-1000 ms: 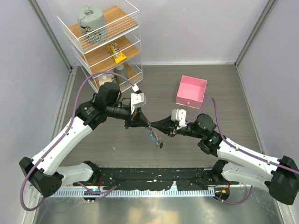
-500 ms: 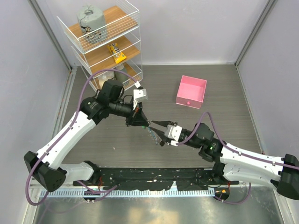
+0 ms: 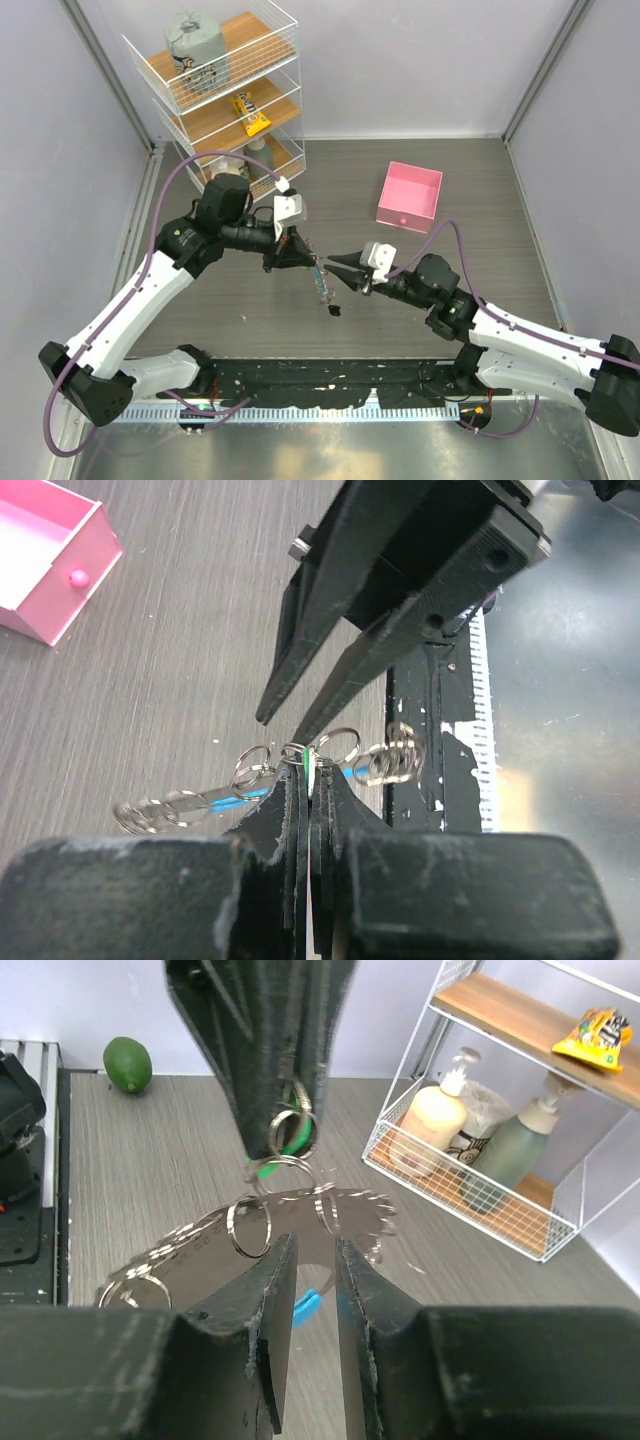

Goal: Remove the keys from the keyring

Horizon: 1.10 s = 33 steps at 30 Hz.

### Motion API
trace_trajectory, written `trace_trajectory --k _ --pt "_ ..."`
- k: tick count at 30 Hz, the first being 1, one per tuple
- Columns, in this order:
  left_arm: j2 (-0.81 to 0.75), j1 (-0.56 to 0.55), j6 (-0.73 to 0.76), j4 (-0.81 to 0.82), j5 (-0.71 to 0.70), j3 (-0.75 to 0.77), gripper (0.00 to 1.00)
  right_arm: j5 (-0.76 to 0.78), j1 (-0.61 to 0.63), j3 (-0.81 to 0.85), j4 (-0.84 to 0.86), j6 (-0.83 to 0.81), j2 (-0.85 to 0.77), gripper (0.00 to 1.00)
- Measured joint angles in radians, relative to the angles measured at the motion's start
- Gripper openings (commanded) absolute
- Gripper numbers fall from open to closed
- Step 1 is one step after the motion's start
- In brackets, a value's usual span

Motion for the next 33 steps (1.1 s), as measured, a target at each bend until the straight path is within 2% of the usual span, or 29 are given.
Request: trace_trajectory --k 8,21,28,30,31,33 --pt "-0.021 0.0 0.009 0.013 0.003 -0.032 0.0 -0.11 -0.071 0.0 0.076 0.168 0.02 0.28" --pt "-0.03 0.0 0.009 0.018 0.013 -0.034 0.0 -0.197 -0.077 0.018 0.141 0.233 0.076 0.27" --pt "-0.03 0.0 0.01 0.021 0.019 -0.034 0.0 -0.214 -0.077 0.035 0.16 0.252 0.112 0.2" --pt "-0.031 0.001 0.009 0.02 0.019 -0.034 0.0 -0.216 -0.078 0.037 0.163 0.253 0.117 0.13" --pt "-0.032 0.001 0.009 0.02 0.019 -0.034 0.0 -0.217 -0.079 0.038 0.164 0.253 0.119 0.06" --pt "-0.035 0.001 0.009 0.019 0.018 -0.034 0.0 -0.22 -0.082 0.042 0.164 0.253 0.123 0.05"
